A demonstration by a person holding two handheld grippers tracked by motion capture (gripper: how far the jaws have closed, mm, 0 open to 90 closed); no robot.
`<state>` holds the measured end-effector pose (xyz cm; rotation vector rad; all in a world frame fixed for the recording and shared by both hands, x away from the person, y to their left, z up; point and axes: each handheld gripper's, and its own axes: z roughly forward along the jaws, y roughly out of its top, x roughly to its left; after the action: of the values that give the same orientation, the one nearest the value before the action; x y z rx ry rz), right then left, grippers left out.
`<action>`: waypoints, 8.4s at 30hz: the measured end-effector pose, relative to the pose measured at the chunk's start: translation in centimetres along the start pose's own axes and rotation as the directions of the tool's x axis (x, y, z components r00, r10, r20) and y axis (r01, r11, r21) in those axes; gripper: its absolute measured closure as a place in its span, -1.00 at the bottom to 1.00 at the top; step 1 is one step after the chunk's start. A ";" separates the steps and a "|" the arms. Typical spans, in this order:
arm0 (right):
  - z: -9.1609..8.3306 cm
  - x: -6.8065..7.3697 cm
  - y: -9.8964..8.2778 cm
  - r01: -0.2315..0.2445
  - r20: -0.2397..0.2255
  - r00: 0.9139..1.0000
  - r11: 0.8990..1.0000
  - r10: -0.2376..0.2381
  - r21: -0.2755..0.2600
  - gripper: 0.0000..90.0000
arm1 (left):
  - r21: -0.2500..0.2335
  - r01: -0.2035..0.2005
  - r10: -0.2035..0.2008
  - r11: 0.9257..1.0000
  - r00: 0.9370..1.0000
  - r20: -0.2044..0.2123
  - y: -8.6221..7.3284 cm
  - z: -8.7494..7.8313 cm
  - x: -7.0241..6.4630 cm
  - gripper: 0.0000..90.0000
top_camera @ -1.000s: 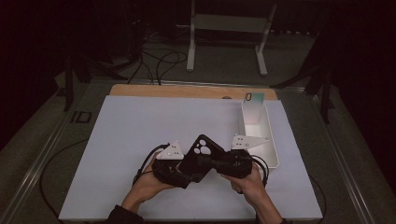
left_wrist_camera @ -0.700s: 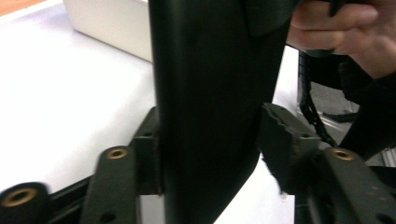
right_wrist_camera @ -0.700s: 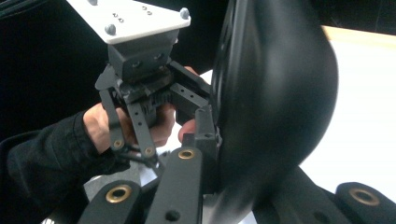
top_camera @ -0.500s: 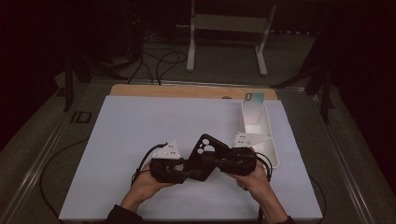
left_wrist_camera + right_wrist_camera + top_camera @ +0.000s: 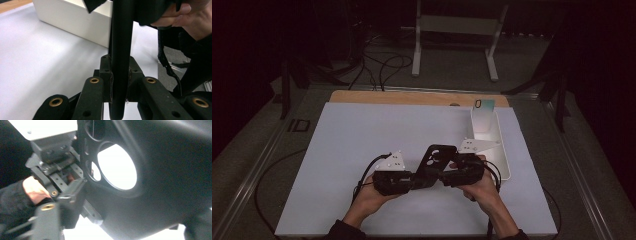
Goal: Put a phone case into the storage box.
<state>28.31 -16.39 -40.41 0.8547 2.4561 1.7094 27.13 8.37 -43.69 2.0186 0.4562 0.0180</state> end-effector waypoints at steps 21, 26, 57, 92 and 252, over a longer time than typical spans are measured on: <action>-1.2 0.5 0.6 0.001 0.170 0.985 0.999 0.007 -0.041 -0.75 | 0.008 0.040 -0.039 0.999 0.990 -0.133 -0.2 -0.4 0.6 0.78; -1.3 0.6 1.0 -0.025 0.194 0.980 0.997 0.039 -0.077 -0.76 | 0.004 0.040 -0.039 0.999 0.985 -0.167 -0.2 -0.4 0.5 0.78; 0.1 -1.0 1.4 -0.264 0.153 0.940 0.933 0.306 -0.244 -0.77 | -0.043 0.024 -0.033 0.999 0.976 -0.215 0.2 -0.1 -0.4 0.79; 0.4 -0.2 2.1 -0.171 0.238 0.943 0.952 0.233 -0.254 -0.68 | -0.019 0.032 -0.037 0.999 0.929 -0.367 0.4 0.0 -0.4 -0.77; -6.4 -15.6 7.2 -0.102 0.825 0.537 0.985 0.174 -0.141 -0.68 | -0.155 0.076 -0.157 0.985 0.766 -0.624 -11.4 -10.6 1.3 -1.00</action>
<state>42.49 -27.08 -35.88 1.4545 1.6585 0.9869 22.65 22.46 -48.67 1.8195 0.9846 0.6601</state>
